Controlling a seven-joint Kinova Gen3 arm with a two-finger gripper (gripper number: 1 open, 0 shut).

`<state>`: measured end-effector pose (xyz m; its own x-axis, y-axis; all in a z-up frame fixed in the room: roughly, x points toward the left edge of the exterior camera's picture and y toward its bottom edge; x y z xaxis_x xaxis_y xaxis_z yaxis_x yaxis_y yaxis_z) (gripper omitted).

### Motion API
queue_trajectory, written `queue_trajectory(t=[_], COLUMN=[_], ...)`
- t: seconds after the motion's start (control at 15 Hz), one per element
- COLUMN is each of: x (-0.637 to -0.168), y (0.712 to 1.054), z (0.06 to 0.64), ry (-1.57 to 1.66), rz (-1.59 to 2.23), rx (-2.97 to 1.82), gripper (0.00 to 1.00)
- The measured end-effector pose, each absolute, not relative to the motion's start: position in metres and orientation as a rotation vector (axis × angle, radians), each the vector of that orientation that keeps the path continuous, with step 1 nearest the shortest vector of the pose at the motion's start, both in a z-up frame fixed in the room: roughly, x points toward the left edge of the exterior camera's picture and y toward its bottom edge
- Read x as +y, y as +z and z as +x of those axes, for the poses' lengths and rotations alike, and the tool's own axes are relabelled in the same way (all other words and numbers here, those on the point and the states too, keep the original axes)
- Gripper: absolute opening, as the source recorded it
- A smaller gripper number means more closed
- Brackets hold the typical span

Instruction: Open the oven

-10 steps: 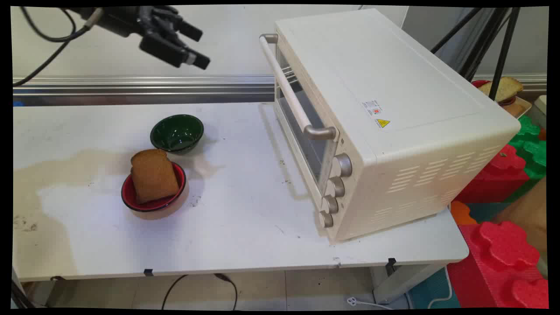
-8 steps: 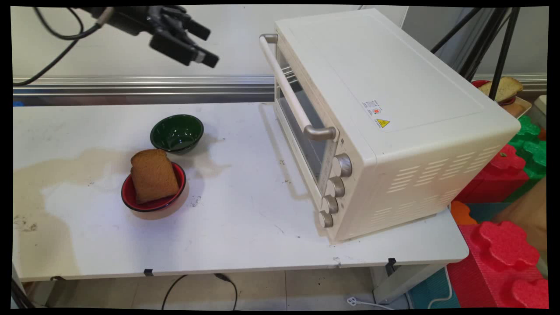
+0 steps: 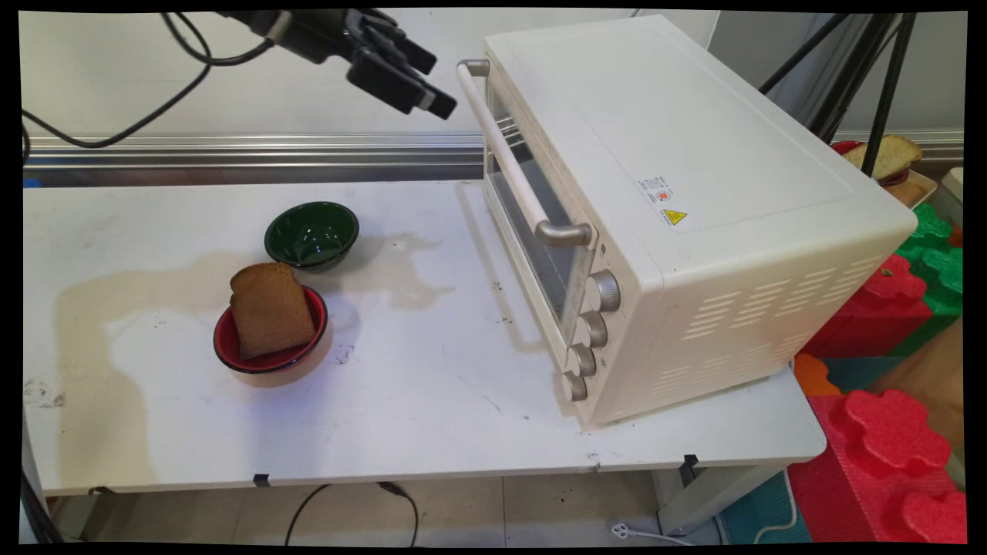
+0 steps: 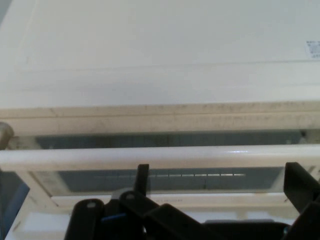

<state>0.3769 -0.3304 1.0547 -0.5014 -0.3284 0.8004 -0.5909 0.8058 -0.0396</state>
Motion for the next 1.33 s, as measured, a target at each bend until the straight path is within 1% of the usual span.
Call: queue_trajectory(t=[0.67,0.73,1.33], x=[-0.348,-0.349,-0.361], y=[1.045,1.044,1.032], z=[0.348,0.346,0.326], ry=[0.364,0.364,0.358], rz=[0.673,0.675,0.678], rx=[-2.156,-2.155,-2.166], gripper=[1.0,0.0,0.0])
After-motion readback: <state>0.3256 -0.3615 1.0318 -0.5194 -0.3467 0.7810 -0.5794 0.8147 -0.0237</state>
